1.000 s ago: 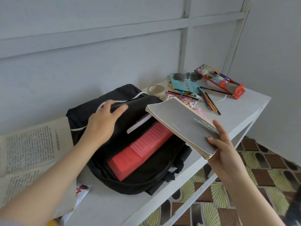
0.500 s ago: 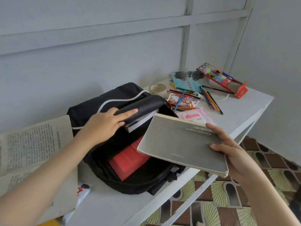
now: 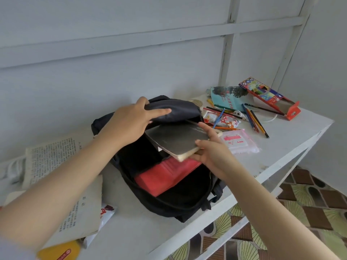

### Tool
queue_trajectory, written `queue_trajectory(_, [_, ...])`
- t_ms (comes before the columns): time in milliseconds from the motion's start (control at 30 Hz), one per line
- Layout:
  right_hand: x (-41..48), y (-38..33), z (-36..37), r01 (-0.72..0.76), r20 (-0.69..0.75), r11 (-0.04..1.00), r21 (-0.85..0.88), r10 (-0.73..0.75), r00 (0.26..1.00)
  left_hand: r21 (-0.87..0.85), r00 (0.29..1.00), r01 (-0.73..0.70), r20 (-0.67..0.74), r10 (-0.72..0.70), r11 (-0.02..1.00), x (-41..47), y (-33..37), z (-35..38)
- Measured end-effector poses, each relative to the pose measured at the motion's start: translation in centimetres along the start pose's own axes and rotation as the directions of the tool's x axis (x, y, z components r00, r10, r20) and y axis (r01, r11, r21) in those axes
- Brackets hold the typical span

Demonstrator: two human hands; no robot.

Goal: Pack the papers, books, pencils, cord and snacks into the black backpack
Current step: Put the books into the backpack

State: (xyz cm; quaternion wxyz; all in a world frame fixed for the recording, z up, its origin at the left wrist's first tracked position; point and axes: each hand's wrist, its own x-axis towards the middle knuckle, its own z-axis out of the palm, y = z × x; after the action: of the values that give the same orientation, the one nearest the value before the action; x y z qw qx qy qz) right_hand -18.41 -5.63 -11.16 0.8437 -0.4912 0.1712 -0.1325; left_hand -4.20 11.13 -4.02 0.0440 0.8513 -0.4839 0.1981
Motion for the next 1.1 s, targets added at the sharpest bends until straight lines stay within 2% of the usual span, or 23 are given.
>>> queue_trajectory(67, [1.2, 0.3, 0.8, -0.011, 0.035, 0.957, -0.291, 0.022, 0.999, 0.005, 1.000, -0.004, 0.001, 0.004, 1.000, -0.1, 0.1, -0.1])
queue_trajectory(133, [2.3, 0.1, 1.3, -0.048, 0.056, 0.843, -0.536, 0.092, 0.994, -0.002, 1.000, 0.005, 0.004, -0.005, 1.000, -0.2, 0.0, -0.2])
queue_trajectory(233, [3.6, 0.1, 1.8, -0.103, 0.070, 0.756, -0.647, 0.193, 0.979, -0.031, 0.999, 0.034, 0.012, -0.034, 0.999, -0.4, 0.1, -0.5])
queue_trajectory(367, [5.7, 1.1, 2.3, -0.053, -0.049, 0.625, -0.779, 0.024, 0.999, -0.040, 0.998, 0.053, 0.022, -0.052, 0.998, -0.4, 0.2, -0.6])
queue_trajectory(467, [7.0, 1.9, 2.6, 0.047, -0.003, 0.449, -0.893, -0.110, 0.994, -0.053, 0.998, 0.059, 0.028, -0.057, 0.997, -0.5, 0.3, -0.6])
queue_trajectory(533, [7.7, 2.4, 2.8, 0.098, 0.041, 0.355, -0.930, -0.164, 0.986, -0.052, 0.997, 0.069, 0.033, -0.067, 0.996, -0.5, 0.5, -0.7])
queue_trajectory(667, [8.5, 3.0, 3.2, 0.085, 0.029, 0.343, -0.936, -0.164, 0.986, -0.049, 0.996, 0.079, 0.037, -0.077, 0.996, -0.6, 0.5, -0.8])
queue_trajectory(967, [8.8, 3.2, 2.9, 0.096, 0.051, 0.215, -0.972, -0.203, 0.978, -0.066, 0.991, 0.122, 0.058, -0.118, 0.990, -0.7, -0.1, -0.1])
queue_trajectory(1100, [8.8, 2.8, 2.8, 0.105, 0.060, 0.213, -0.971, -0.205, 0.977, -0.085, 0.990, 0.137, 0.056, -0.132, 0.987, -0.7, -0.3, -0.1])
